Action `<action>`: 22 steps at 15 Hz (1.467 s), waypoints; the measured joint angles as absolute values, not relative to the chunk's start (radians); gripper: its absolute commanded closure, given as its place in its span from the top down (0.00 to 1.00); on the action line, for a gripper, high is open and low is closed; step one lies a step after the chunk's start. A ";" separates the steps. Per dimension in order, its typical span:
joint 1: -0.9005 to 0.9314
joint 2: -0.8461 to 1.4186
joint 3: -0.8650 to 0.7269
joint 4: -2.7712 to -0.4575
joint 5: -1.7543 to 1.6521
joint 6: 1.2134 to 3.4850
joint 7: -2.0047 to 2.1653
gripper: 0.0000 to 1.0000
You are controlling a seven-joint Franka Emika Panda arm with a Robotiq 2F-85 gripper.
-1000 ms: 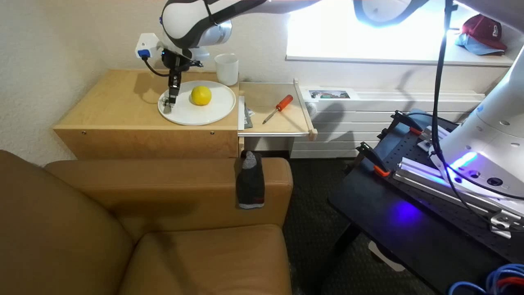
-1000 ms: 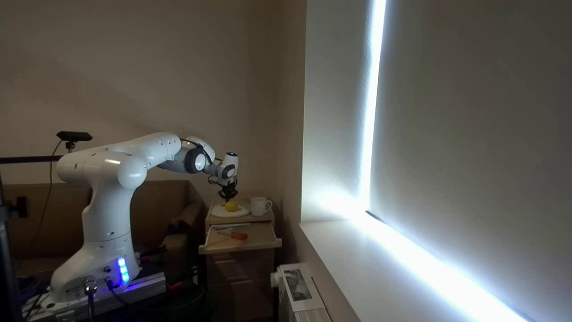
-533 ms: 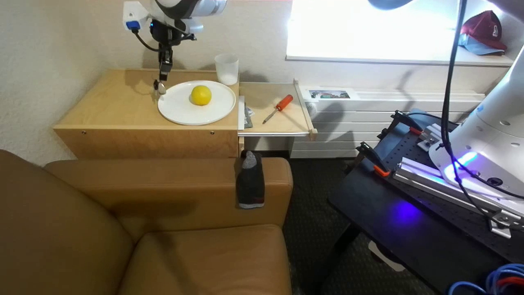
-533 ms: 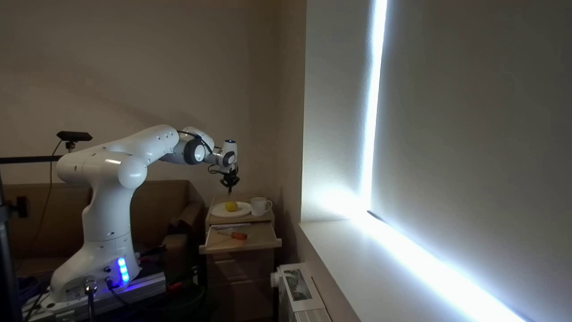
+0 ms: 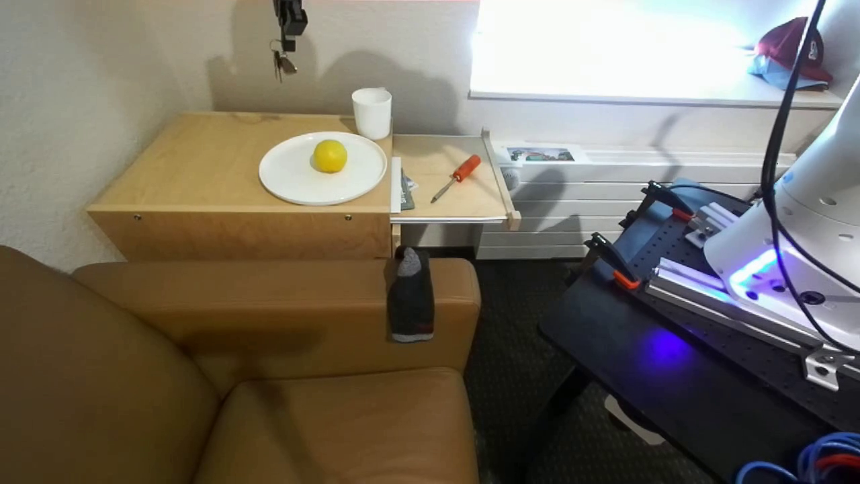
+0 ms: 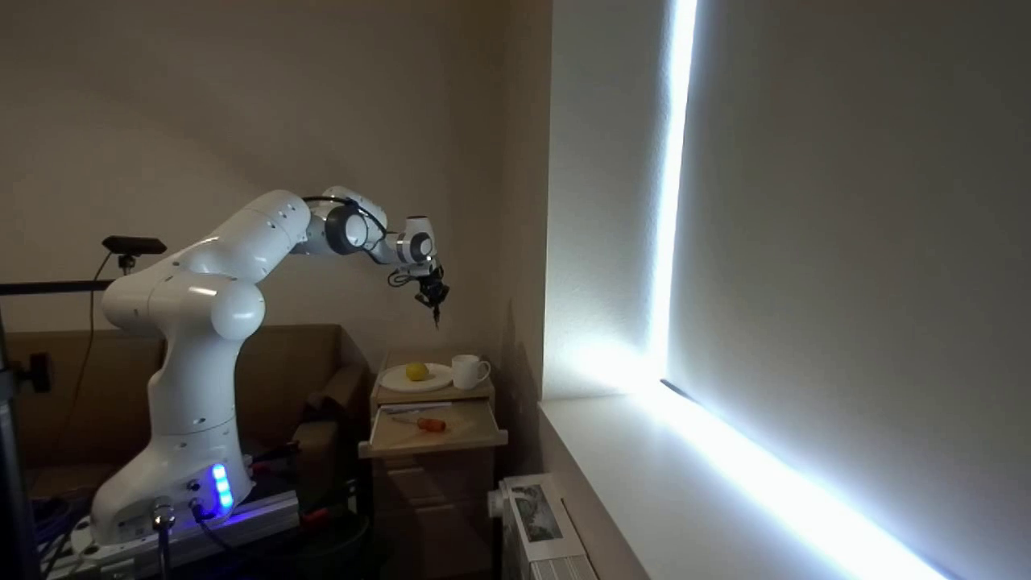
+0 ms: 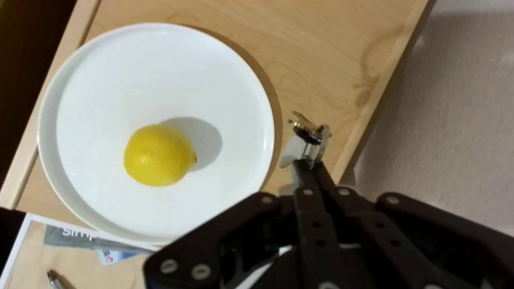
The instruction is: Take the keys on the plate and put them on the drawer tray
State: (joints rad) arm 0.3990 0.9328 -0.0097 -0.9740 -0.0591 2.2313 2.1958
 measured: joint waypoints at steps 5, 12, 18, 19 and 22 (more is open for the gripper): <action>0.392 0.754 -0.086 -1.189 -0.118 2.184 2.195 0.01; 0.395 0.547 -0.140 -1.523 -0.286 2.144 2.338 0.01; 0.339 0.382 -0.143 -1.848 -0.366 2.058 2.446 0.01; 0.312 0.362 -0.133 -1.908 -0.349 2.066 2.444 0.01; 0.220 0.327 -0.115 -2.087 -0.252 2.205 2.441 0.01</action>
State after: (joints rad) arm 0.2204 0.3271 -0.1153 -2.0875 -0.2523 2.2052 2.4405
